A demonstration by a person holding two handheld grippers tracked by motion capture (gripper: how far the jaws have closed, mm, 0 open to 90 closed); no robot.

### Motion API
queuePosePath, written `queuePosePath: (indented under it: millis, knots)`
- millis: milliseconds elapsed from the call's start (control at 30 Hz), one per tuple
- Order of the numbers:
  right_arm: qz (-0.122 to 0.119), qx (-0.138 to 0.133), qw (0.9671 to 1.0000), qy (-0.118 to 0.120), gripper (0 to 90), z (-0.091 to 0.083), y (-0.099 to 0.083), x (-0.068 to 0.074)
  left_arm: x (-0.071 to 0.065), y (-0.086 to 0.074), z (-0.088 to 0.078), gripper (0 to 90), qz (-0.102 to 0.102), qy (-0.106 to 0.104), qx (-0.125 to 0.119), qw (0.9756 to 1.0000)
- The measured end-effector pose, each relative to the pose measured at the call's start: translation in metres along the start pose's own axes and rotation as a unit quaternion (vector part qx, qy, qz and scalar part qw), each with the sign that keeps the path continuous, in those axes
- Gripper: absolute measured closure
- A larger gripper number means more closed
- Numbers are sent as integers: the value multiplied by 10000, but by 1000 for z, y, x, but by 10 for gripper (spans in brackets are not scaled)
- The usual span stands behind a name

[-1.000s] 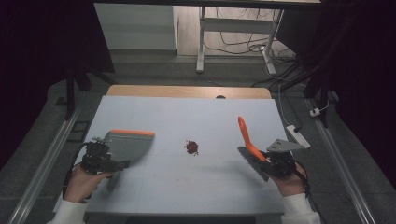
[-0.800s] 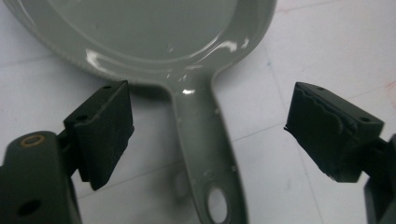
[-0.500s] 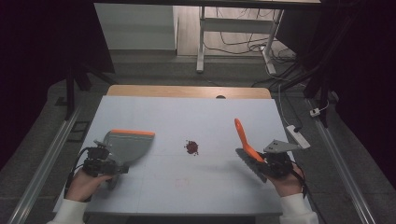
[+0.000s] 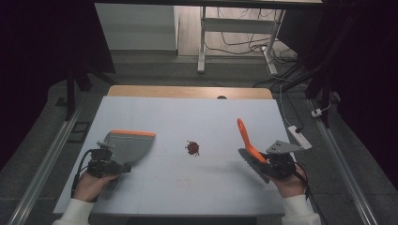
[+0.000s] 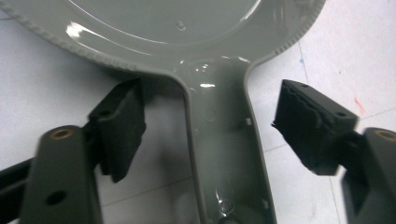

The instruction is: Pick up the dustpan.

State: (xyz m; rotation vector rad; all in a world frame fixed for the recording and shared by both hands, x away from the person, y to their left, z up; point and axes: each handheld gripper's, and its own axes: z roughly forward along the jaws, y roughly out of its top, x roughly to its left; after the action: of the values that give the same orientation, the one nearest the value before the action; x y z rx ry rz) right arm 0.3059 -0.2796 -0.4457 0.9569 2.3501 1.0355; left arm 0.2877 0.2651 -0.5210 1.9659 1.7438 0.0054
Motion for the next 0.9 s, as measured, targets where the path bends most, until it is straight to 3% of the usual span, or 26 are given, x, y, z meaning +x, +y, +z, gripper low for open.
queuePosePath:
  millis: [333, 400, 500, 733, 900]
  knots:
    - [-48, 61, 10000, 6, 700, 3, 0, 2, 1, 1, -1, 445, -167, -25, -117, 9998]
    - [-50, 55, 10000, 6, 700, 3, 1, 2, 0, 1, -2, 457, -208, 57, -172, 9996]
    - [-35, 57, 10000, -4, 701, 2, 0, 2, -1, 2, -2, 543, -227, -17, -164, 9996]
    - [-41, 79, 10000, -1, 701, 3, 0, 2, 3, 2, -2, 601, -303, -106, -199, 9993]
    - [-21, 61, 10000, -4, 700, 3, 1, 3, 10, -1, -3, 613, -327, -290, -249, 9987]
